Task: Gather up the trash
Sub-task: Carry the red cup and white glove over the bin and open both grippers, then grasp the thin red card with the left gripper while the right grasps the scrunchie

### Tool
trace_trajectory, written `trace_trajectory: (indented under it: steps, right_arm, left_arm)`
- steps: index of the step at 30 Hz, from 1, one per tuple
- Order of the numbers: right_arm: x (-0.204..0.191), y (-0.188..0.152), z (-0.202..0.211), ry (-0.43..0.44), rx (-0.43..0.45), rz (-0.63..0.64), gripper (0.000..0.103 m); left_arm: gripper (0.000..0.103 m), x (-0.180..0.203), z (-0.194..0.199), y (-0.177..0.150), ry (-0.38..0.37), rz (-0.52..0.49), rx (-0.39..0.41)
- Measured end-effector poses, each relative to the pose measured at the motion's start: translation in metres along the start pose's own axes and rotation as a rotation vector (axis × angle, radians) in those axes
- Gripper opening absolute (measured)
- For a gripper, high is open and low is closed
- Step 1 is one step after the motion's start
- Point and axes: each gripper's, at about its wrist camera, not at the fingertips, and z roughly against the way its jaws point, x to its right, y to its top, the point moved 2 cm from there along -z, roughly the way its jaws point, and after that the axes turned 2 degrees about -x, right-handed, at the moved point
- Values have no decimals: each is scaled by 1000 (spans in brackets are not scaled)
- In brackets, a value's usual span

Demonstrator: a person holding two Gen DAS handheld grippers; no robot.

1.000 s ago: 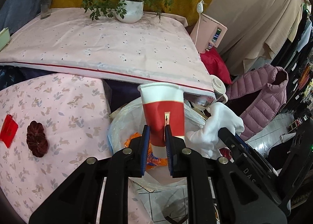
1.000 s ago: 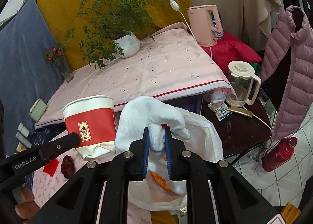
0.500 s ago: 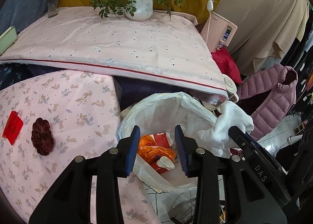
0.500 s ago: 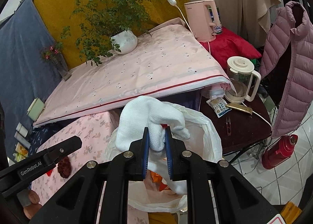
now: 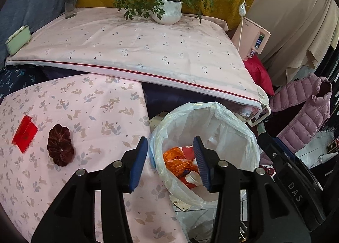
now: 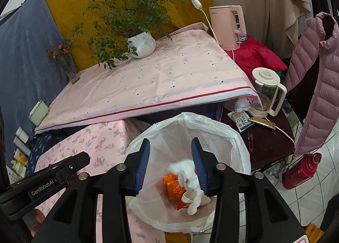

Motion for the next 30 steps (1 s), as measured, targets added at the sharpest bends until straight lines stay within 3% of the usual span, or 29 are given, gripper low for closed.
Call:
trace_trajectory:
  steps: [9, 21, 30]
  right_arm:
    - [-22, -3, 1, 4, 0, 44, 54]
    - [-57, -13, -4, 22, -30, 119, 58]
    - [-93, -24, -13, 32, -64, 199, 60]
  left_arm:
    - [49, -25, 6, -3, 39, 36, 16]
    - [53, -61, 13, -10, 88, 89, 30]
    - [53, -101, 20, -18, 171, 111, 49]
